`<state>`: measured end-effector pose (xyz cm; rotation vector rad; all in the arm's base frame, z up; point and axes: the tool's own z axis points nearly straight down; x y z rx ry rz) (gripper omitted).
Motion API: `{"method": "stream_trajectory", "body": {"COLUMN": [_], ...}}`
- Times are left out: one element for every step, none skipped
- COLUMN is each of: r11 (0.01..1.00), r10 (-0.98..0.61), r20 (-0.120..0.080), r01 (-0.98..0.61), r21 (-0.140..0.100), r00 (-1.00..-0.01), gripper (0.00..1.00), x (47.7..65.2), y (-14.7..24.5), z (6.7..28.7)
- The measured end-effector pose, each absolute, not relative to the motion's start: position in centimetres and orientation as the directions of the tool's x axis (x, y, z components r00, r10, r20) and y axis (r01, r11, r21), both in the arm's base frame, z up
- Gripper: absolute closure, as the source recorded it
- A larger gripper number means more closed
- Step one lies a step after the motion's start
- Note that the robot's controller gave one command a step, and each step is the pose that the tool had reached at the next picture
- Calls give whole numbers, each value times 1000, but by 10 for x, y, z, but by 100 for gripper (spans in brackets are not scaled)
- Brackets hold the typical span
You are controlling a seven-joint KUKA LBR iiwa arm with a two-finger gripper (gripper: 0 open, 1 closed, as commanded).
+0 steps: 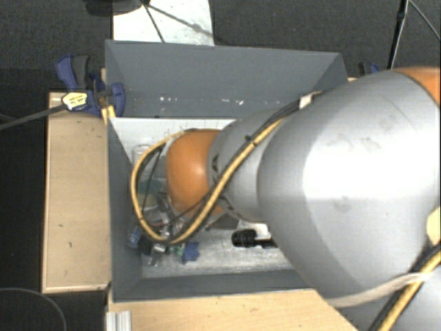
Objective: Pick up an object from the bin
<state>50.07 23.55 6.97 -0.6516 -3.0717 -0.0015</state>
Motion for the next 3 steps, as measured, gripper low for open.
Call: {"method": "stream_trajectory", "body": {"r11": [913, 919, 998], "r10": [408, 393, -68], "r20": [-4, -6, -6], "r01": [408, 393, -68], "r21": [4, 6, 2], "r00": [-913, -919, -998], "gripper": [100, 100, 100], "x": [503, 500, 493], "y": [235, 230, 203], "z": [74, 200, 284]}}
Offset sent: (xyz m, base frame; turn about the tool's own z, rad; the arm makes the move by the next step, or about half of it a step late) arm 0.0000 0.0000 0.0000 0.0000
